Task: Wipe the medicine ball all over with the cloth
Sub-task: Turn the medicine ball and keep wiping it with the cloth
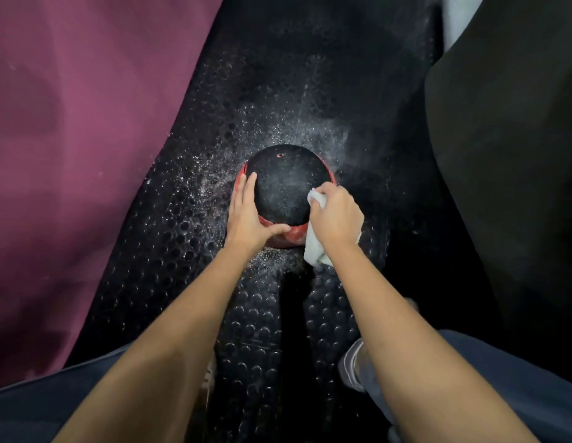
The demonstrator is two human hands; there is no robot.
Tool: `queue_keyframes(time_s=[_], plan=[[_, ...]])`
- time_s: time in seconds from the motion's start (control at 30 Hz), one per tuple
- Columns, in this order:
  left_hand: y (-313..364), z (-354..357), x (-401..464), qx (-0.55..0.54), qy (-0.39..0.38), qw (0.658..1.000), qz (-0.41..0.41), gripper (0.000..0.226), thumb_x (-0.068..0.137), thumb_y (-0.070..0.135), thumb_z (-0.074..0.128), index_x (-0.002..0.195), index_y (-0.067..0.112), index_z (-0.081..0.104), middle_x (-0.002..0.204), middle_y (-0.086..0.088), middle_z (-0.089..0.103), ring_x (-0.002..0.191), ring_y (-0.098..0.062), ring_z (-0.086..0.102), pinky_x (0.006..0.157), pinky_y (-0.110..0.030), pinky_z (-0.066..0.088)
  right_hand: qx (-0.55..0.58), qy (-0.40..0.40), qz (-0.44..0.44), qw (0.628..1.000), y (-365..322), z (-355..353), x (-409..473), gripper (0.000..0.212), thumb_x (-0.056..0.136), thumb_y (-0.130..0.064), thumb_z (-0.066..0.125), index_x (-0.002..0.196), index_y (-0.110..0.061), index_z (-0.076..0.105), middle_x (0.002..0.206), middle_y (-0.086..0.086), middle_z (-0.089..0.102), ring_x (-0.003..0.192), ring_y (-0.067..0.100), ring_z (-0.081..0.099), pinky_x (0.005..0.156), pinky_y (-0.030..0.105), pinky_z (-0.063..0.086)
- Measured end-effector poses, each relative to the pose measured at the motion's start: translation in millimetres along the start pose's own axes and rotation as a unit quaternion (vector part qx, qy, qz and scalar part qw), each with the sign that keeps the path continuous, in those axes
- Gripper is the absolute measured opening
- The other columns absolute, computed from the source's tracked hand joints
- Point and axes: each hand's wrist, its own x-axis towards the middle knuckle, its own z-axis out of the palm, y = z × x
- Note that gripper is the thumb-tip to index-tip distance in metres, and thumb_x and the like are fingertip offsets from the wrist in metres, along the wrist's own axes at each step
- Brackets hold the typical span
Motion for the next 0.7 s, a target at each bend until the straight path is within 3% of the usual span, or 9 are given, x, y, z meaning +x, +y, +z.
queue_keyframes(time_s=[0.53,0.7], plan=[[-4,1,-1,-0.023,0.006,0.999,0.025,0.122,0.059,0.039,0.09,0.154,0.027,0.014,0.162,0.004,0.003,0.148,-0.024,0.004,0.119,-0.053,0.013,0.013,-0.032,-0.004,0.999,8,-15,9,0.015,0.09,-0.024,0.055,0.103,-0.023,0.064,0.101,0.004,0.066,0.094,0.028,0.06,0.068,0.029,0.035],[-9,2,6,-0.033,0.002,0.998,0.051,0.125,0.058,0.044,0.09,0.154,0.025,0.013,0.163,0.005,0.003,0.15,-0.024,0.0,0.12,-0.054,0.01,0.023,0.029,-0.054,0.998,-11,-22,39,0.018,0.091,-0.025,0.053,0.103,-0.025,0.066,0.102,0.003,0.066,0.094,0.026,0.06,0.068,0.027,0.034]])
